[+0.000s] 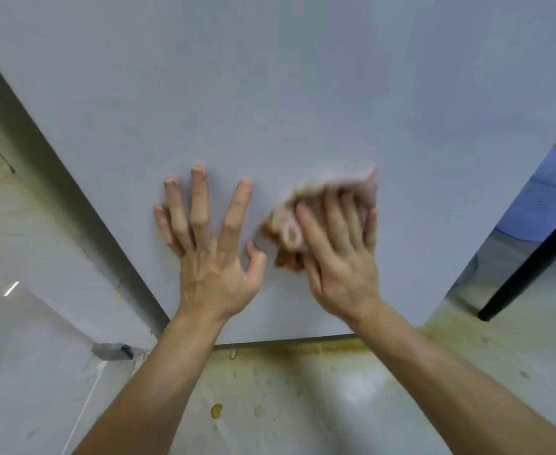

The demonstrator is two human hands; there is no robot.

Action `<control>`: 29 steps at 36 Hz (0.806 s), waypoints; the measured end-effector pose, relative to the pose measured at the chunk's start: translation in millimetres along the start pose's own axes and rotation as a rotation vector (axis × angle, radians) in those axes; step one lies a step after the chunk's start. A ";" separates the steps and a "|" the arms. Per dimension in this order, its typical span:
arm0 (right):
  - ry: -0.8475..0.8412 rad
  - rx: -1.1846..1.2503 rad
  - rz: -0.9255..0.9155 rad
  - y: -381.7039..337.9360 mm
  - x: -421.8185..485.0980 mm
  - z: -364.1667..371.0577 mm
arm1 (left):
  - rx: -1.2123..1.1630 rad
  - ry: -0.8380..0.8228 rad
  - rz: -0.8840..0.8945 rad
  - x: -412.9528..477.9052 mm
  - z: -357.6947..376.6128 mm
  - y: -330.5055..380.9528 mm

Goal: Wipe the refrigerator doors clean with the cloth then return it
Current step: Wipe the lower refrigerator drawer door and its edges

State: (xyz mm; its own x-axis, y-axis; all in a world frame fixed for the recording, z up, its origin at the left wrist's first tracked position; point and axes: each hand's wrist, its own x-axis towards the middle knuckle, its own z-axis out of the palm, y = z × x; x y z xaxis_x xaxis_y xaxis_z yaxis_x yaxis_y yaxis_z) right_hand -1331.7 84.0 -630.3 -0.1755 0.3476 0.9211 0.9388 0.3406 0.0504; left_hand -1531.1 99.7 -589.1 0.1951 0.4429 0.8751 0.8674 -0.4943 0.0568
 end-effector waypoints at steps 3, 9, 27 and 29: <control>-0.237 -0.072 -0.168 16.3 -84.2 4.3 | 0.014 0.002 0.001 -0.6 0.1 0.2; -0.443 -0.169 -0.258 41.4 -115.3 -10.4 | 0.012 0.017 0.021 -1.8 -1.1 0.3; 0.168 0.098 0.285 21.7 23.0 -18.8 | -0.030 0.048 0.058 6.0 10.3 28.1; 0.055 0.040 0.173 29.4 -18.0 -11.5 | -0.023 0.049 0.052 6.0 11.7 29.6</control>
State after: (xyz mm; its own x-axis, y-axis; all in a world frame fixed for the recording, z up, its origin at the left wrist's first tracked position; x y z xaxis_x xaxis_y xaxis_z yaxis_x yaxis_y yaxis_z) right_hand -1297.6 77.7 -641.0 0.0049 0.3557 0.9346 0.9410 0.3145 -0.1246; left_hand -1498.9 96.5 -587.8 0.2165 0.3788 0.8998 0.8456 -0.5334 0.0211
